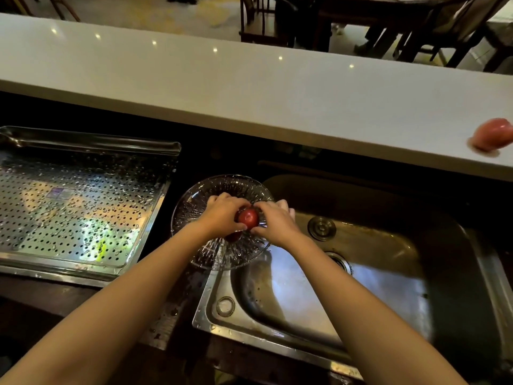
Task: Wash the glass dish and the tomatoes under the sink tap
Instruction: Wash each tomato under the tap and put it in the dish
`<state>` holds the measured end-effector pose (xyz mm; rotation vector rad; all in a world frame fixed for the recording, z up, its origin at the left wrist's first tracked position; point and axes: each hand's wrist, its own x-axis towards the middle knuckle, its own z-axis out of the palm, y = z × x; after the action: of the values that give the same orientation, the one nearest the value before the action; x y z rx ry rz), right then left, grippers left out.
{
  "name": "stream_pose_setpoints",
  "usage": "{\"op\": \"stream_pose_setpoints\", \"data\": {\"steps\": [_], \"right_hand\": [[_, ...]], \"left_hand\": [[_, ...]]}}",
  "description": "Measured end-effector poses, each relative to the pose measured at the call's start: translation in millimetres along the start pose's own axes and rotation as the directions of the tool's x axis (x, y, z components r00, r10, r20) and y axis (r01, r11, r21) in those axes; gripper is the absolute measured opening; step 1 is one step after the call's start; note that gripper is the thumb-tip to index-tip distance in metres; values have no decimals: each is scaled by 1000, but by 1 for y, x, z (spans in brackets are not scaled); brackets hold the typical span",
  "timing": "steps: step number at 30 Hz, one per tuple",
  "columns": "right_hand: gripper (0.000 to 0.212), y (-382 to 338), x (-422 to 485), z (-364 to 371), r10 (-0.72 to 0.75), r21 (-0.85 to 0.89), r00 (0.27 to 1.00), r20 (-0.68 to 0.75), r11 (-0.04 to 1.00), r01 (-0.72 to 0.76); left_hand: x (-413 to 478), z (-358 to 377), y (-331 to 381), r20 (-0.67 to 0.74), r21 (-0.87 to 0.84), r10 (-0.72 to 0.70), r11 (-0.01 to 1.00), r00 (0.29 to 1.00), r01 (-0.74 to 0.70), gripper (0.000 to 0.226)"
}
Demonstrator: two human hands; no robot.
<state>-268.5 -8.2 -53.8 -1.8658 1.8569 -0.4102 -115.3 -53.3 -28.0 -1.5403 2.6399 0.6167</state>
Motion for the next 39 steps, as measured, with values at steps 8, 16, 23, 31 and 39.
{"op": "stream_pose_setpoints", "data": {"steps": [8, 16, 23, 31, 39], "right_hand": [[65, 2, -4, -4, 24, 9, 1000, 5, 1000, -24], [65, 4, -27, -75, 68, 54, 998, -6, 996, -68], [51, 23, -84, -187, 236, 196, 941, -244, 962, -190], [52, 83, -129, -249, 495, 177, 534, -685, 824, -538], [97, 142, -124, -258, 590, 5, 616, -522, 724, -690]], "left_hand": [[-2, -7, 10, 8, 26, 3, 1000, 1000, -4, 61], [0, -53, 65, 20, 8, 153, 988, 988, -154, 58], [4, -107, 172, -184, -160, 330, 919, 926, -359, 41], [57, -115, 294, -336, -344, 359, 814, 871, -468, 56], [112, -77, 363, -223, -361, 373, 826, 900, -432, 84]]}}
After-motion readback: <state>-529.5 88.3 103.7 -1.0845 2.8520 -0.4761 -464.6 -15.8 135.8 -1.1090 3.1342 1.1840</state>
